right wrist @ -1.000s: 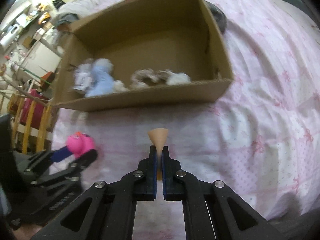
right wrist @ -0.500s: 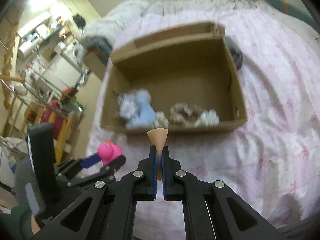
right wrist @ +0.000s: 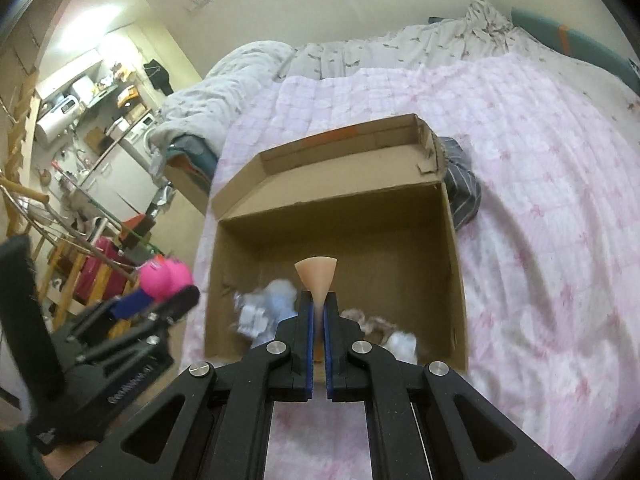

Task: Organize soft objects
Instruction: 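Carry the duck and tube into the box and open both tools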

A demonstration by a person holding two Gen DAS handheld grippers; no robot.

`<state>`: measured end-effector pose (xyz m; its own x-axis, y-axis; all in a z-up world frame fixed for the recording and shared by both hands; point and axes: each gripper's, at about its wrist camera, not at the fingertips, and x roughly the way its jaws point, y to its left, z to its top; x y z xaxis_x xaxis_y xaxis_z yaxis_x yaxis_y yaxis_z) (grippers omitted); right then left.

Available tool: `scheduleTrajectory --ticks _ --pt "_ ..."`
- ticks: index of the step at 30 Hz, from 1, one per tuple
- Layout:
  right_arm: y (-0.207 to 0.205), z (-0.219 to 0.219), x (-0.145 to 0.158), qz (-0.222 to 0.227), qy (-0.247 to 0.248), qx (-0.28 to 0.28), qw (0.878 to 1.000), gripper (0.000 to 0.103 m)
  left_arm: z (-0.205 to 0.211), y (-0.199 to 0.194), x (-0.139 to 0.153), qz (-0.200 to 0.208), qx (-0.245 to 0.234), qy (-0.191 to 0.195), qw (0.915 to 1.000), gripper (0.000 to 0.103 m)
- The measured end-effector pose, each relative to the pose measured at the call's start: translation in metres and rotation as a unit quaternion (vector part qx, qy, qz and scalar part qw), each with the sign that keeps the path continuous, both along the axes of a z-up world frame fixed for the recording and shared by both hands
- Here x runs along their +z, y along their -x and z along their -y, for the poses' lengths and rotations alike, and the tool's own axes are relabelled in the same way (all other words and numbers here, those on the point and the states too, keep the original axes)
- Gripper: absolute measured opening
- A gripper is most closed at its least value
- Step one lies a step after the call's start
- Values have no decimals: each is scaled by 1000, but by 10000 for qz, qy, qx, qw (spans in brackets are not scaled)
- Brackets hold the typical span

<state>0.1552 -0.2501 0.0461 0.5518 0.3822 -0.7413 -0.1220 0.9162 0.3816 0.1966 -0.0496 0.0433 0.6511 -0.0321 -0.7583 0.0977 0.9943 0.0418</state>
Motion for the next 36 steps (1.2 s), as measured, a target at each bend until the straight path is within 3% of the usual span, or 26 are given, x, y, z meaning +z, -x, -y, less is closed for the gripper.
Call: scheduleTrajectory --ticks 4,7,9,12,15,18,32,34,35,36 --pt "-15 3 -24 -193 -73 -80 9998 6 -5 -14 -28 -105 22 156 9998 43" --pt "-20 1 -43 -435 -56 -151 9989 6 -4 -19 -48 -249 189 -95 9995 43" --pt "-21 -4 -48 -463 11 -99 9989 6 -8 -24 -56 -470 172 206 9985 43" --pt "-22 -11 -52 -443 196 -10 9988 6 -7 -30 -64 -640 212 172 9976 43" --pt "-27 -7 -64 -701 146 -167 9973 6 -5 -34 -70 -745 217 284 9966 43" --pt "-28 -5 -71 -885 113 -273 9956 6 0 -35 -72 -721 94 155 9972 43" --pt "-47 -19 -87 -997 526 -321 9931 6 3 -45 -84 -997 42 303 9946 43" --pt "-48 -21 -89 -1022 525 -311 9929 6 6 -42 -81 -942 79 102 9955 44" --pt "-48 -22 -89 -1033 523 -310 9928 6 8 -40 -79 -877 102 -48 9961 49" --pt "-48 -22 -90 -1042 520 -298 9927 6 10 -38 -77 -852 87 -49 9963 66"
